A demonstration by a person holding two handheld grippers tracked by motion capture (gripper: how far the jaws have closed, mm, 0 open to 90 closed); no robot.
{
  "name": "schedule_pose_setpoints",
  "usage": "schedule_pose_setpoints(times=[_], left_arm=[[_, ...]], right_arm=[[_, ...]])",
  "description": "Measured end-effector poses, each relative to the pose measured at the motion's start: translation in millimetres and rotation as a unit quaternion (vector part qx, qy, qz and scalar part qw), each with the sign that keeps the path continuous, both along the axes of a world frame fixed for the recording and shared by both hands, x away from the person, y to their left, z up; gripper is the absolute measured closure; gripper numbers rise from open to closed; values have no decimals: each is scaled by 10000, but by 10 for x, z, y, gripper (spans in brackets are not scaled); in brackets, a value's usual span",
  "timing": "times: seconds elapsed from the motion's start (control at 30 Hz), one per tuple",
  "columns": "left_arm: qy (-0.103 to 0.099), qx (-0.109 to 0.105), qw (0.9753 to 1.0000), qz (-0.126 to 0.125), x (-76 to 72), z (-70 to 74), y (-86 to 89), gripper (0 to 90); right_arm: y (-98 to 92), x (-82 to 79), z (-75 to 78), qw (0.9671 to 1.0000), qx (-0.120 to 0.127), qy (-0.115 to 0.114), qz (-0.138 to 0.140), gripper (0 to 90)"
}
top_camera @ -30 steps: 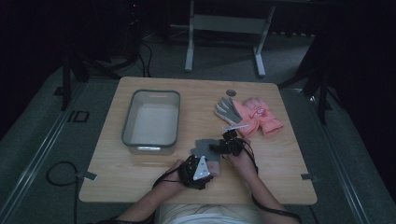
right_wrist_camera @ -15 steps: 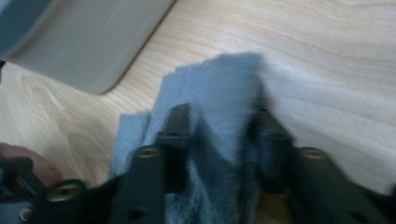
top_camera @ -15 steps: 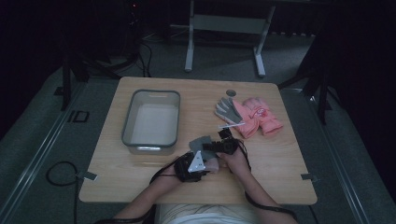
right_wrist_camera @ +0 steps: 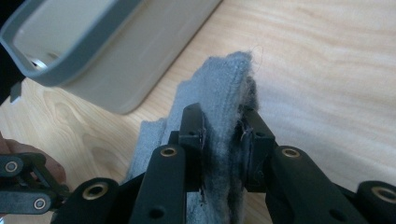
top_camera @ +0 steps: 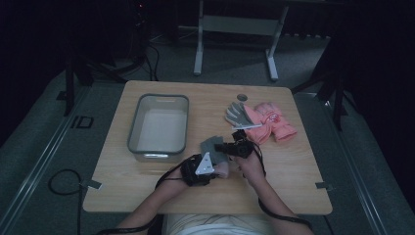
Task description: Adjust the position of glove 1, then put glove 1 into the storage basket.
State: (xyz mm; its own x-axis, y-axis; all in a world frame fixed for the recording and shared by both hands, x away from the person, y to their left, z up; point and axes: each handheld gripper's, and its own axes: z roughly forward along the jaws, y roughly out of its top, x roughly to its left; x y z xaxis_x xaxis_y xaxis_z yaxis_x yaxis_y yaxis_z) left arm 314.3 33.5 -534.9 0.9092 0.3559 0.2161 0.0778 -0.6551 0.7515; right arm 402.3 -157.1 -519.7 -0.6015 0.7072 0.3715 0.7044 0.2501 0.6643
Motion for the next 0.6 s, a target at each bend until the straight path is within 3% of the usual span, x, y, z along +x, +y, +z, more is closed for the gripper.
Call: schedule_pose_setpoints(times=[0.47,0.53,0.6], left_arm=[[-91,21,9998,-180,140,421,45,665],[-91,21,9998,-180,140,421,45,666],[-135,61,9997,-194,209,565,103,667]], right_arm=[[-46,44,329,9994,149,-298,-104,745],[-41,54,355,9993,160,-316,-102,745],[-9,95,447,9989,192,-410,-92,745]])
